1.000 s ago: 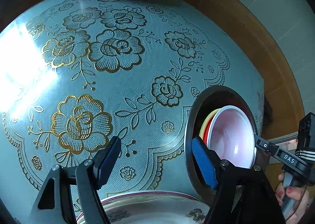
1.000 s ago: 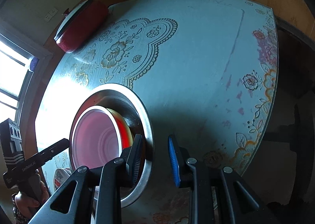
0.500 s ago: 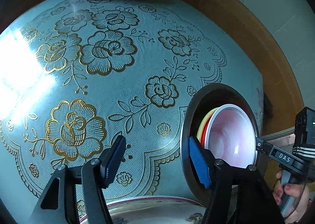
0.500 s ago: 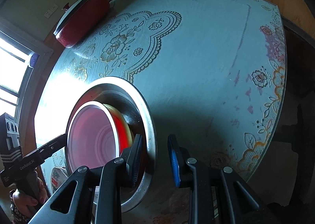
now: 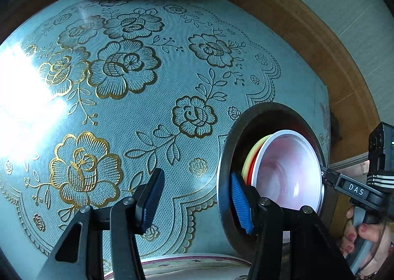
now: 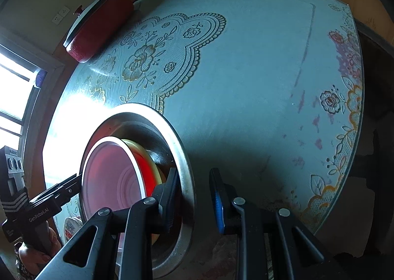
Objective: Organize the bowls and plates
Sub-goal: 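Lift the steel bowl with the right gripper while the left gripper grasps its opposite rim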
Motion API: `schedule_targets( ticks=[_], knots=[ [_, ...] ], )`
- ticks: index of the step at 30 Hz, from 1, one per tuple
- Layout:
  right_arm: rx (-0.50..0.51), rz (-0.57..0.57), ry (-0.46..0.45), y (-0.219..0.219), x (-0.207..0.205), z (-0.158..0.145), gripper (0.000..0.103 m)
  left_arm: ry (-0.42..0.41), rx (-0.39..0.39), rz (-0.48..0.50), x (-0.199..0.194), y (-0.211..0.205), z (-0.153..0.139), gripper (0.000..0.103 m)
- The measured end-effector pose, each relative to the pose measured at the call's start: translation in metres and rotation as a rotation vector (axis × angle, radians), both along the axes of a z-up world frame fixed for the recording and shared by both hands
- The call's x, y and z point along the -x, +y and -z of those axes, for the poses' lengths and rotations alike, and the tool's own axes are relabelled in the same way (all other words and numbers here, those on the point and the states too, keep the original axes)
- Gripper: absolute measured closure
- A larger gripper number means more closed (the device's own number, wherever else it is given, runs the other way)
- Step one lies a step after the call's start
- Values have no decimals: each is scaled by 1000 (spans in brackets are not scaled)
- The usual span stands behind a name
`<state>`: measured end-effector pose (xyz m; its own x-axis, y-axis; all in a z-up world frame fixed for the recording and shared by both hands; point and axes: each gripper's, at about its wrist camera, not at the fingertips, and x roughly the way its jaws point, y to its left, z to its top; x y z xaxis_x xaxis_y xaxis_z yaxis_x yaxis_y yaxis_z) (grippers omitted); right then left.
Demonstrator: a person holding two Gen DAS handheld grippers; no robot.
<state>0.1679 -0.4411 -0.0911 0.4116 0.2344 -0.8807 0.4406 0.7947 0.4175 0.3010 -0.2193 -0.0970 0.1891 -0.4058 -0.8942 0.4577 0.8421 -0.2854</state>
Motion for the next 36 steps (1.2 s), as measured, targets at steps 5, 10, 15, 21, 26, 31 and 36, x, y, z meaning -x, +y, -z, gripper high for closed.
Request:
schedule_targets(
  ticks=[5, 10, 15, 21, 26, 31, 36],
  knots=[
    [-25, 8, -7, -1, -2, 3, 82, -4, -4, 18, 0, -6, 0, 58],
    [-36, 9, -13, -3, -4, 4, 82, 2, 3, 12, -3, -6, 2, 59],
    [-29, -1, -15, -3, -5, 3, 82, 8, 16, 10, -6, -7, 5, 59],
    [-51, -8, -24, -3, -4, 4, 86, 14, 25, 35, -4, -3, 8, 61],
    [-81, -8, -23, -1, -5, 9, 93, 23, 37, 66, 2, -9, 10, 80],
    [-92, 5, -23, -1, -3, 10, 93, -7, 12, 105, 6, -19, 7, 90],
    [-108, 19, -34, -2, 1, 7, 94, 3, 27, 85, 5, -17, 5, 91]
  ],
)
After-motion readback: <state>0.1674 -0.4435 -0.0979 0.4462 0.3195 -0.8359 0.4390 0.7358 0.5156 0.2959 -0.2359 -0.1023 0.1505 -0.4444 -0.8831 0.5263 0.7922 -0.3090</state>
